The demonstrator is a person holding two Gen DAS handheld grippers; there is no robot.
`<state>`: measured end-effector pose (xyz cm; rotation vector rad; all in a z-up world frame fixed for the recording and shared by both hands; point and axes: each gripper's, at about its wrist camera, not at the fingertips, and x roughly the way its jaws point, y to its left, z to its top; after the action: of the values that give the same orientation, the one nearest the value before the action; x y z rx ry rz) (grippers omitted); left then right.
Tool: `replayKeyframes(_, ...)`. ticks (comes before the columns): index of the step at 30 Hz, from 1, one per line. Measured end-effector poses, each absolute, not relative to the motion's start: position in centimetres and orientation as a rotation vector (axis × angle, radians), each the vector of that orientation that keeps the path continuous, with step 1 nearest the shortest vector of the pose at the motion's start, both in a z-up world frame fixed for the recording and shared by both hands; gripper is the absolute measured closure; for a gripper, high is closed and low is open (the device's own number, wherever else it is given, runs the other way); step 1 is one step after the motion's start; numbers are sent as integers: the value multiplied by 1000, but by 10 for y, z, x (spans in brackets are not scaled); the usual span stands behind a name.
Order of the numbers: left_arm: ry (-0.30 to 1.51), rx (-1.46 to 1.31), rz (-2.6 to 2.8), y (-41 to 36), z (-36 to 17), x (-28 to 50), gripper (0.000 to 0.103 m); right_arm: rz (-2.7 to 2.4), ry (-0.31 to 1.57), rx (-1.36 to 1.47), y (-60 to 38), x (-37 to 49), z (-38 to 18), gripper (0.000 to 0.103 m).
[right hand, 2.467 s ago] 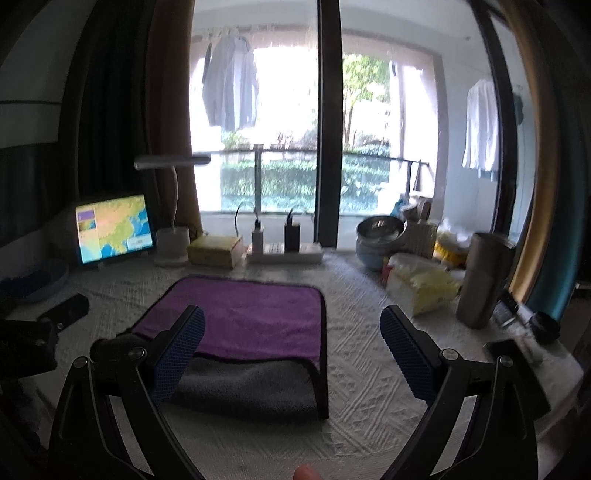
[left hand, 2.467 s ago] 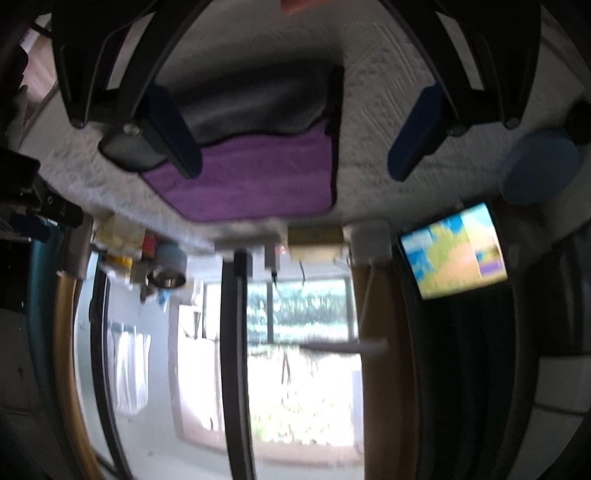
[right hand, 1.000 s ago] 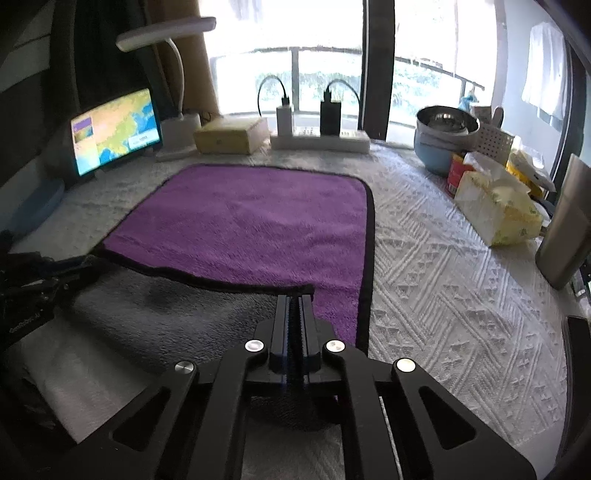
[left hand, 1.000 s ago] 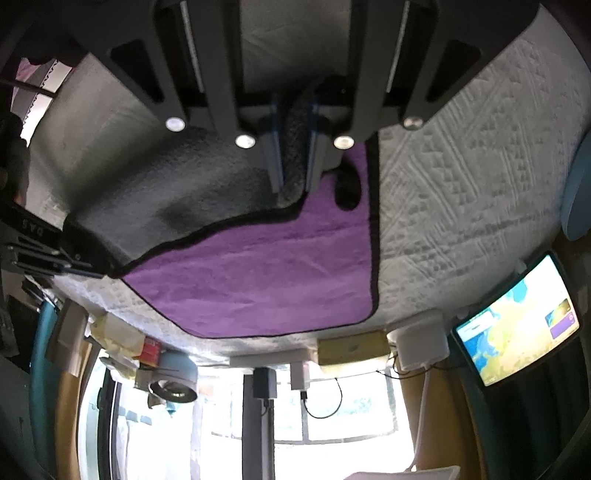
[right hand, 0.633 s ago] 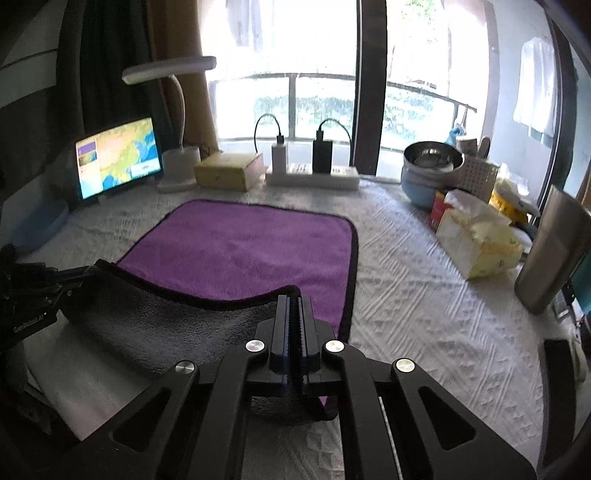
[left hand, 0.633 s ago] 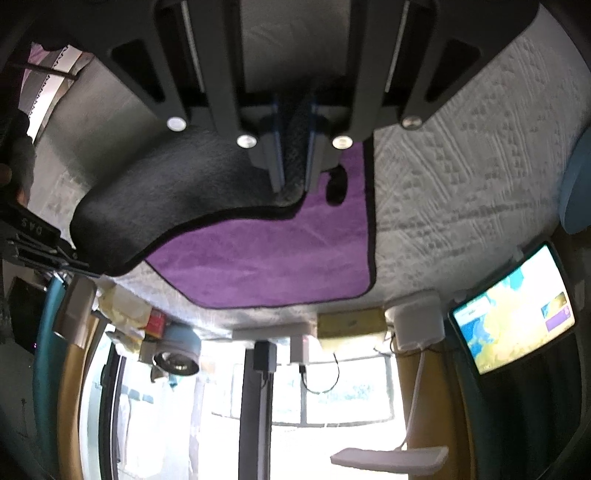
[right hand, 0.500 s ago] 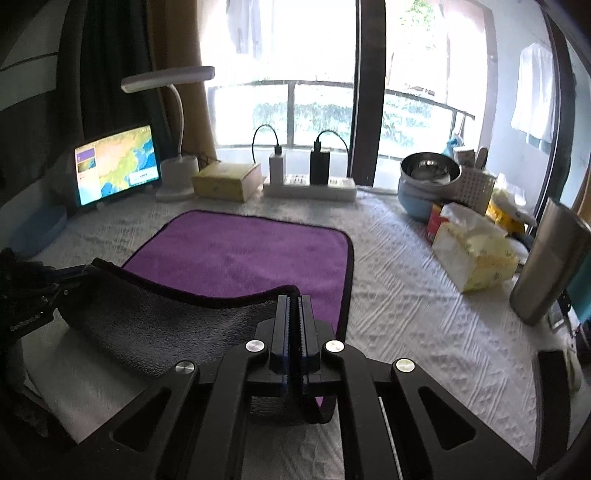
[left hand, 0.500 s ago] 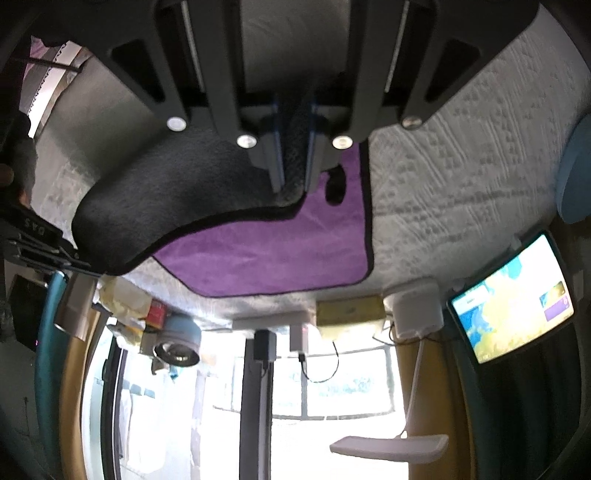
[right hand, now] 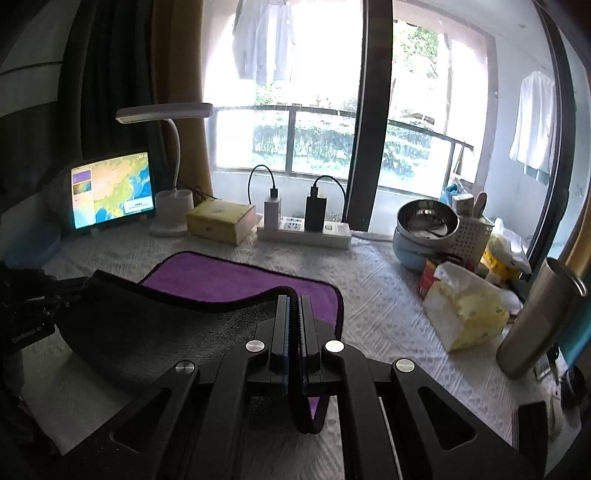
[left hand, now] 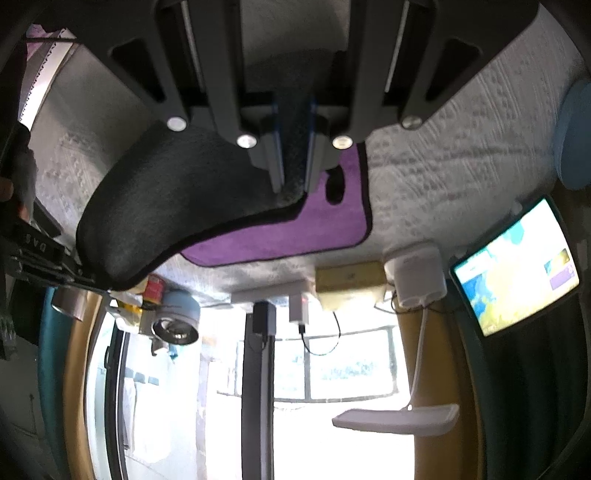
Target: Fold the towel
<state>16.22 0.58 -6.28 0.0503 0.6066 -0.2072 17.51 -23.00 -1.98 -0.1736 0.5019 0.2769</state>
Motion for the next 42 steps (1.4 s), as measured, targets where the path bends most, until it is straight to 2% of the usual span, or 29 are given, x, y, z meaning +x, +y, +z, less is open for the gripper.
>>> replayKeyframes(26, 536, 148, -182, 3, -48, 252, 93, 256, 485, -212, -223, 251, -14, 98)
replayKeyframes(42, 597, 173, -136, 3, -72, 304, 92, 231, 555, -235, -220, 305, -43, 98)
